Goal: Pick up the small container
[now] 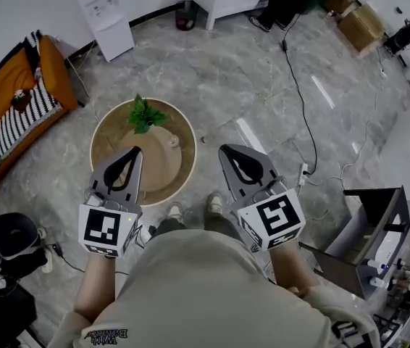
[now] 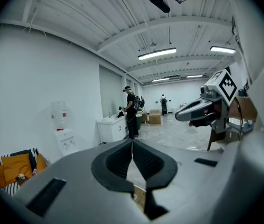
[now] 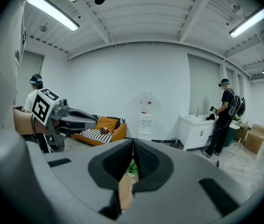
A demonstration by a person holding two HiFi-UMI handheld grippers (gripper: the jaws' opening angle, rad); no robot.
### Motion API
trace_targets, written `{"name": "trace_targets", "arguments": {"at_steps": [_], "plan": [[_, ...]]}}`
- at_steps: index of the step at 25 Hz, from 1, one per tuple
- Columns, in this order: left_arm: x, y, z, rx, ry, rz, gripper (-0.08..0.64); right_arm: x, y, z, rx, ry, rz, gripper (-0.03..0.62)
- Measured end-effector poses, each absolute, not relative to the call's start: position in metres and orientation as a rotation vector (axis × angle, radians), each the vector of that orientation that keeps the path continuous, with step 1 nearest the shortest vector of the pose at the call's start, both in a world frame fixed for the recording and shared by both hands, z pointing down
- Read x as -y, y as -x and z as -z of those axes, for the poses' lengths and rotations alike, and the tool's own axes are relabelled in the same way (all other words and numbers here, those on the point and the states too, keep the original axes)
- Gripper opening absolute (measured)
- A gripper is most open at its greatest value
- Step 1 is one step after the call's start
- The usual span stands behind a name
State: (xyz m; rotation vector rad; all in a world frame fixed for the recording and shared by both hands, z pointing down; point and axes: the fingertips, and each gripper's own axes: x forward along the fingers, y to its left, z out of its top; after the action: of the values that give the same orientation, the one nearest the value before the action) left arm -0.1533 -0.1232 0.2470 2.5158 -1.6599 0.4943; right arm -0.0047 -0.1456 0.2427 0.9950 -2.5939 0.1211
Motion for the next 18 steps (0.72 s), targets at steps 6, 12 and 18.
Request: {"name": "trace_targets", "arguments": {"at_steps": [6,12,18], "plan": [[0.144,0.135,-0.250,1.759,-2.429,-0.555,0.009,0.178,-0.011,-0.248,2.635,-0.880,-0.127,-0.003],[0.158,0.123,-0.258,1.843,-2.336,-0.553,0.009,0.204,-0.022,-0.257,2.665,-0.797,-0.149,-0.003],[0.171,0.121,-0.269,1.905,-2.291,-0.500,0.011,0.225,-0.024,-0.267,2.680,-0.764,-0.193,-0.003]]}}
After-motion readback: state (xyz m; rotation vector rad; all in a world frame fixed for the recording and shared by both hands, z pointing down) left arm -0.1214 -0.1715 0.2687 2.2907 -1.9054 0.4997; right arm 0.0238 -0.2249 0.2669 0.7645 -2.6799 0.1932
